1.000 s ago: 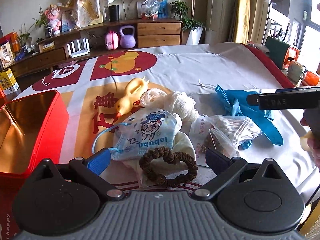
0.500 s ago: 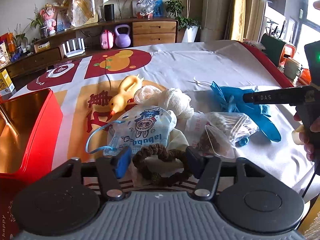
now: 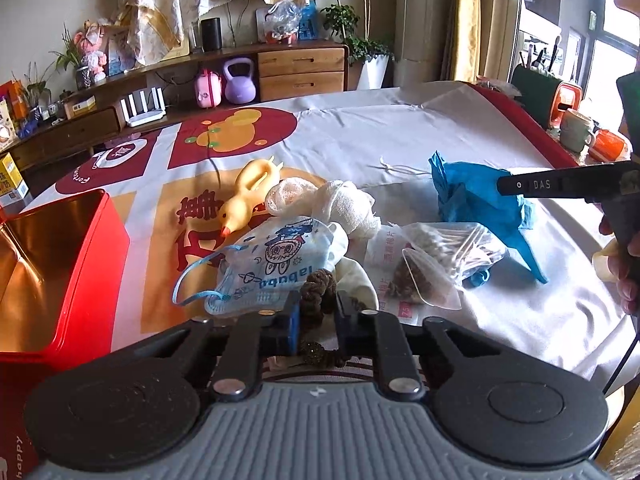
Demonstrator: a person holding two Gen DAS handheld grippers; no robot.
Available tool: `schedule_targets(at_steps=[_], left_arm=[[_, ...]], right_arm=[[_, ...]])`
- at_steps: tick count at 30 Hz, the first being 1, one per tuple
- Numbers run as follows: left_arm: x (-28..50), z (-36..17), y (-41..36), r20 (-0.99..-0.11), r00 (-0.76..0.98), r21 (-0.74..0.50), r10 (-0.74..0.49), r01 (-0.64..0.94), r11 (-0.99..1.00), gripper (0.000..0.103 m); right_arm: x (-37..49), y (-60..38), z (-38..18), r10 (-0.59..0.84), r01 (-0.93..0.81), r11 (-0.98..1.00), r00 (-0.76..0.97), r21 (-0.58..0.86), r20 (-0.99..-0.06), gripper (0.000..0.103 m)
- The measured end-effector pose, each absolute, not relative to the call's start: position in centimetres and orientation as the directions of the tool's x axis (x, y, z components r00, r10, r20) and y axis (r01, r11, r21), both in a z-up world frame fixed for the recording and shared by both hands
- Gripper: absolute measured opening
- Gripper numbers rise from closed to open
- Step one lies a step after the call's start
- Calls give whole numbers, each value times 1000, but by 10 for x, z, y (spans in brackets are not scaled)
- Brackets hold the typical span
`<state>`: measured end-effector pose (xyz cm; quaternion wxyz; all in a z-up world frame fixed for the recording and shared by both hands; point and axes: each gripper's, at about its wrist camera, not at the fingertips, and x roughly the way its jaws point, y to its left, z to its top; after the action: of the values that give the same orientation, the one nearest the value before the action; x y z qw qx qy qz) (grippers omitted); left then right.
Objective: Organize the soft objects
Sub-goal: 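Lift the blue glove with the right tool while the left tool carries the hair tie toward the red tin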
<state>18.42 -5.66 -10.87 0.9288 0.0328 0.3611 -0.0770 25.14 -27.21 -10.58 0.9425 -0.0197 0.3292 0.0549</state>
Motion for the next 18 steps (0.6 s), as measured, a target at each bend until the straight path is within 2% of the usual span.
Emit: schedule_targets(at_steps=[2, 18], left_arm=[[183, -107, -56, -674, 729, 2, -118, 162, 987, 10], [163, -71, -39, -624, 768, -51, -141, 141, 989, 9]], right_arm=[[246, -272, -101, 97, -122, 993, 781, 2, -617, 5], [199, -271, -46, 181, -190, 981, 815, 41, -550, 3]])
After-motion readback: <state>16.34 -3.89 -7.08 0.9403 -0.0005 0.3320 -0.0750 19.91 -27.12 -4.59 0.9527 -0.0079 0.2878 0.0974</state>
